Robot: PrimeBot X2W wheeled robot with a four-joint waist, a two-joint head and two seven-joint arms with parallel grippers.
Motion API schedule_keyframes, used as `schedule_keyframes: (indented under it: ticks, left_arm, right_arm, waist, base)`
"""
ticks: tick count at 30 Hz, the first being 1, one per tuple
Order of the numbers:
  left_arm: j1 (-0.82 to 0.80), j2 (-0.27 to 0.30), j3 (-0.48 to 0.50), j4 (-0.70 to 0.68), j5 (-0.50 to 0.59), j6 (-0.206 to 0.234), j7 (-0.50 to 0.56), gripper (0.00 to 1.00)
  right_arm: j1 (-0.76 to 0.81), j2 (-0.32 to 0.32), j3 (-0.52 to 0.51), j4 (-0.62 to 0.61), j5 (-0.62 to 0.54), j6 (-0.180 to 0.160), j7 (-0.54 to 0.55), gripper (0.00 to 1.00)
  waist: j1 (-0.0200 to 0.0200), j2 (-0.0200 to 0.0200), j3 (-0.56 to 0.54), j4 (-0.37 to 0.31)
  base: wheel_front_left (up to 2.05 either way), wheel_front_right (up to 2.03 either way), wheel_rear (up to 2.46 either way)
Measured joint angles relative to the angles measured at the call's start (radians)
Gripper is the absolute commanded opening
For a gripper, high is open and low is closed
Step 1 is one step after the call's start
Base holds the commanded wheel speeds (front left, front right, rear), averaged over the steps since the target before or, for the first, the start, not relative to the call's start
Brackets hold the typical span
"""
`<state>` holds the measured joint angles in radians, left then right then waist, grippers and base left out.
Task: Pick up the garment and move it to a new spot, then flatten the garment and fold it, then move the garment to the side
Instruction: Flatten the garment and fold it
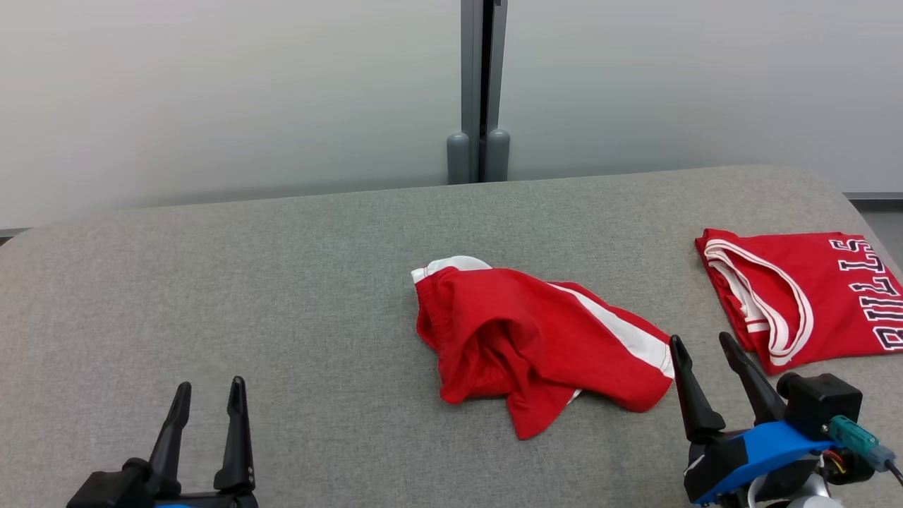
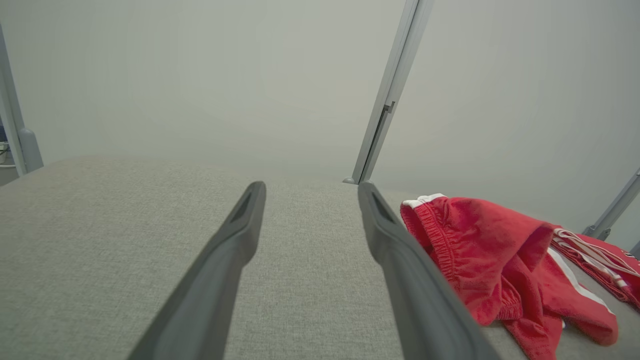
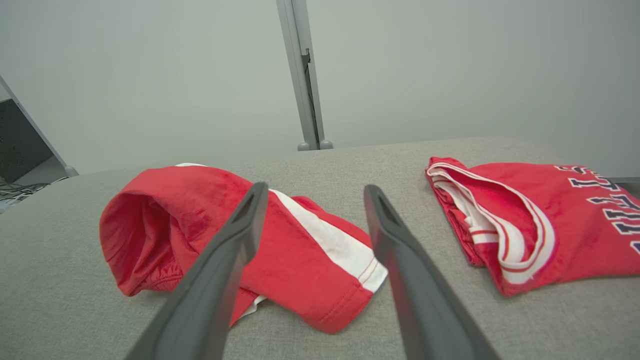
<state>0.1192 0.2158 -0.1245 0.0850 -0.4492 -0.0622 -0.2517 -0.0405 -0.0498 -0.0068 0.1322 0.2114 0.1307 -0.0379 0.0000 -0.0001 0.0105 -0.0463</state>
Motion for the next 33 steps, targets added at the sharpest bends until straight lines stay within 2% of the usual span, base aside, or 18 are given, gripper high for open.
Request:
schedule_keyframes:
  ticks: [10, 17, 23, 30, 33]
  left_arm:
    - [-0.06, -0.006, -0.023, 0.006, -0.024, -0.002, 0.07, 1.0]
    - [-0.262, -0.031, -0.044, 0.117, -0.111, 0.001, 0.291, 1.0]
    - [-0.492, -0.078, -0.046, 0.275, -0.204, 0.03, 0.492, 1.0]
    - [-0.641, -0.111, -0.033, 0.435, -0.262, 0.082, 0.605, 1.0]
    - [-0.659, -0.121, -0.037, 0.467, -0.297, 0.063, 0.654, 1.0]
  right_arm:
    - [-0.001, 0.0, 0.012, -0.007, 0.0, 0.0, 0.002, 1.0]
    - [-0.019, 0.0, 0.028, -0.021, -0.006, 0.0, 0.02, 1.0]
    - [-0.041, 0.0, 0.048, -0.033, -0.009, 0.0, 0.022, 1.0]
    - [-0.078, 0.0, 0.084, -0.028, -0.014, 0.0, 0.022, 1.0]
    - [-0.079, 0.0, 0.089, -0.021, -0.014, 0.0, 0.02, 1.0]
  waist:
    - [0.0, 0.0001, 0.024, -0.009]
    - [0.0001, 0.0001, 0.069, -0.054]
    - [0.0002, 0.0001, 0.131, -0.102]
    - [0.0002, 0.0002, 0.175, -0.165]
    - [0.0002, 0.0002, 0.178, -0.184]
  base:
    - [0.0, 0.0, 0.0]
    - [0.0, 0.0, 0.0]
    - [0.0, 0.0, 0.0]
    - [0.0, 0.0, 0.0]
    - [0.0, 0.0, 0.0]
